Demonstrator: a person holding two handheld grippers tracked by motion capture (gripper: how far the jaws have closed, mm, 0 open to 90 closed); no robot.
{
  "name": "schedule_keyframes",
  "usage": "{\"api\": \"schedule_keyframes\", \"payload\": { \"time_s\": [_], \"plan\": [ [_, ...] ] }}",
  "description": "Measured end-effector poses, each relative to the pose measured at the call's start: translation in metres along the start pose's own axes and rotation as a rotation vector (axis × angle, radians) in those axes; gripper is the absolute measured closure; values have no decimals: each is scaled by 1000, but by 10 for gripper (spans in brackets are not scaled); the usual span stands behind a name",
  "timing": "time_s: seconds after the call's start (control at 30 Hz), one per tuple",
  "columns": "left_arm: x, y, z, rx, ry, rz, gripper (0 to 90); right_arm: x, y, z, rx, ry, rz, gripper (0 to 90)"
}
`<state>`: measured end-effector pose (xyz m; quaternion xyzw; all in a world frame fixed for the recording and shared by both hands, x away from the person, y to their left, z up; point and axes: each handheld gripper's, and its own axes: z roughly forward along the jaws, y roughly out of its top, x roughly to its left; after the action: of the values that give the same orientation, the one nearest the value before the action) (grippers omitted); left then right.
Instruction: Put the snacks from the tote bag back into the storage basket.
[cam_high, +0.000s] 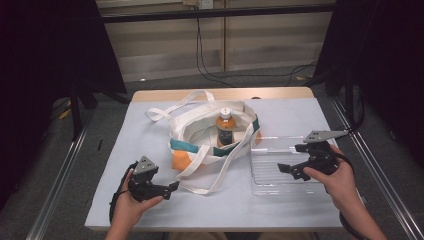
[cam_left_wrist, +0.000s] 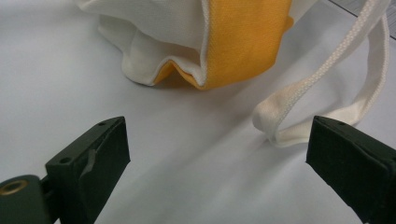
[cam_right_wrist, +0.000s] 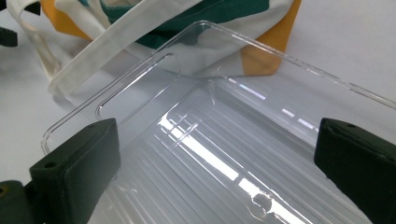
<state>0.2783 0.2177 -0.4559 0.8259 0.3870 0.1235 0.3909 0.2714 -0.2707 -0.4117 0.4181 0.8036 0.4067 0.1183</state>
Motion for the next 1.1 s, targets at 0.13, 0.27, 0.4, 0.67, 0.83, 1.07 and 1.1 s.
{"api": "schedule_keyframes", "payload": {
  "time_s": [0.13,0.27,0.4,0.67,0.83,1.07,1.1],
  "plan": [
    [1,0,1,-6,-2,-11,58,2,-1,1,28,-3,-1,6],
    [3,0,0,0,6,-5,58,4,4,5,50,4,-15,13],
    [3,1,0,-4,8,-3,58,6,9,7,55,6,-24,15],
    [3,1,0,7,1,10,57,11,31,17,71,7,-43,21],
    [2,1,0,2,1,3,57,15,46,25,82,38,-55,26],
    [3,1,0,9,-3,15,57,17,64,27,96,37,-67,34],
    [3,1,0,12,-4,18,57,17,64,27,96,37,-67,34]
  ]
}}
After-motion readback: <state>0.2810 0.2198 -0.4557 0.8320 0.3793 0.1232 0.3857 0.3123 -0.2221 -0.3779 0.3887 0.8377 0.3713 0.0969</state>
